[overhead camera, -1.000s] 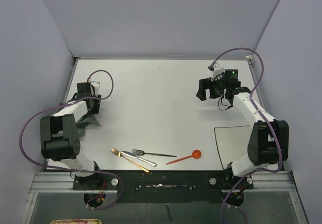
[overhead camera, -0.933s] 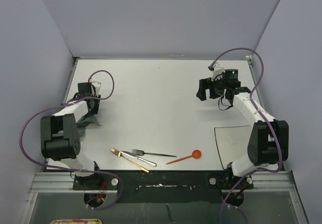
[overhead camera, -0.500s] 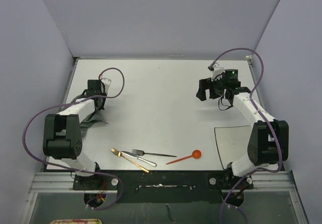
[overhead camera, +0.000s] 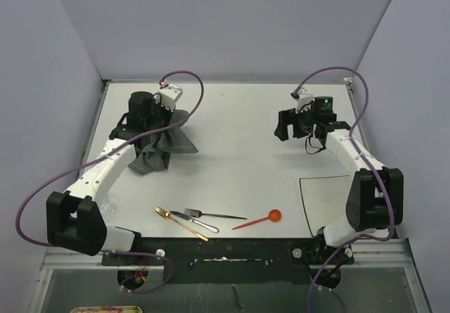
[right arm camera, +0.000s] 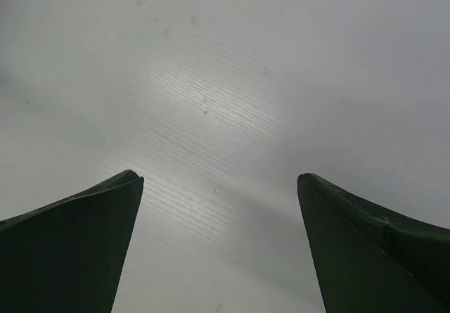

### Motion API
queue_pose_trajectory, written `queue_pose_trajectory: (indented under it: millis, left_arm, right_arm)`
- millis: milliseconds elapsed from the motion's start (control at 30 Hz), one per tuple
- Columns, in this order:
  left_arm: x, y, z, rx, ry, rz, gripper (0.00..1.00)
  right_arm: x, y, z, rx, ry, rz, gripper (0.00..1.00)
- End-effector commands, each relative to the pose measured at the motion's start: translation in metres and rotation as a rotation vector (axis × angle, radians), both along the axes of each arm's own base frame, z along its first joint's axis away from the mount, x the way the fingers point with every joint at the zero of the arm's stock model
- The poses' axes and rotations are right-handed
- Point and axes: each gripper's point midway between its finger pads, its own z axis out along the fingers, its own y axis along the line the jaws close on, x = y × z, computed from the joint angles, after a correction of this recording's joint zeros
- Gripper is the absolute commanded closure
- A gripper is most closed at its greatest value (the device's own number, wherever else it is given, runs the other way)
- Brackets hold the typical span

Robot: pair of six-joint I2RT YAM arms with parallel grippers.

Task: Set the dinner table for one person
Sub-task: Move the napkin to the center of the board.

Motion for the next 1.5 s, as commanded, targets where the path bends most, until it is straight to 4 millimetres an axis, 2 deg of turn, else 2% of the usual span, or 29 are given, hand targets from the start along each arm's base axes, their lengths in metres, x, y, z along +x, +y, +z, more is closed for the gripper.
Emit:
queue_pose_trajectory:
  millis: [0,200,300,400,533,633,667,700,733,800,967,1033,1100,1167,1300,1367,1467]
  left_arm:
    - [-0.022,-0.069,0.041,-0.154,-0.039,-0.278,1.0]
    - [-0.063,-0.141,0.015,-0.224,0.139,-0.519,1.0]
    - [-0.083,-0.168,0.002,-0.214,0.186,-0.605,1.0]
    - [-0.097,-0.18,-0.013,-0.185,0.209,-0.658,1.0]
    - [-0.116,-0.185,-0.033,-0.183,0.28,-0.711,1.0]
    - [-0.124,-0.184,-0.03,-0.181,0.259,-0.721,1.0]
    - [-0.124,-0.182,-0.025,-0.172,0.236,-0.726,0.95]
    - [-0.126,-0.18,-0.021,-0.159,0.227,-0.732,0.8]
    - [-0.125,-0.178,-0.018,-0.146,0.216,-0.733,0.76]
    - [-0.125,-0.172,-0.023,-0.107,0.238,-0.715,0.72]
    - [-0.126,-0.158,-0.043,-0.037,0.27,-0.68,0.38]
    - [-0.127,-0.155,-0.039,-0.032,0.253,-0.674,0.2]
    - [-0.123,-0.149,-0.027,-0.016,0.196,-0.65,0.08]
    - [-0.113,-0.136,-0.022,0.022,0.17,-0.59,0.04]
    - [-0.1,-0.103,-0.024,0.02,0.177,-0.495,0.04]
    - [-0.102,-0.093,-0.03,-0.007,0.198,-0.482,0.04]
    - [-0.098,-0.077,-0.048,0.049,0.214,-0.426,0.04]
  right_arm:
    - [0.014,-0.007,0.036,-0.001,-0.107,-0.02,0.03]
    - [0.015,-0.017,0.044,0.007,-0.126,-0.05,0.03]
    - [0.015,-0.019,0.046,0.02,-0.127,-0.058,0.03]
    - [0.014,-0.018,0.045,0.028,-0.126,-0.054,0.03]
    - [0.015,-0.016,0.041,0.036,-0.115,-0.044,0.03]
    - [0.016,-0.013,0.037,0.045,-0.102,-0.037,0.03]
    - [0.016,-0.012,0.036,0.049,-0.098,-0.031,0.03]
    - [0.016,-0.011,0.035,0.055,-0.093,-0.025,0.03]
    - [0.016,-0.009,0.034,0.061,-0.088,-0.02,0.03]
    - [0.016,-0.005,0.034,0.071,-0.082,-0.007,0.03]
    - [0.016,0.012,0.028,0.094,-0.053,0.039,0.03]
    - [0.016,0.021,0.023,0.088,-0.041,0.064,0.03]
    - [0.015,0.03,0.018,0.082,-0.023,0.089,0.03]
    - [0.014,0.039,0.016,0.076,-0.014,0.114,0.03]
    - [0.012,0.05,0.017,0.058,-0.017,0.148,0.04]
    - [0.01,0.054,0.021,0.06,-0.025,0.161,0.04]
    - [0.006,0.062,0.025,0.095,-0.02,0.178,0.05]
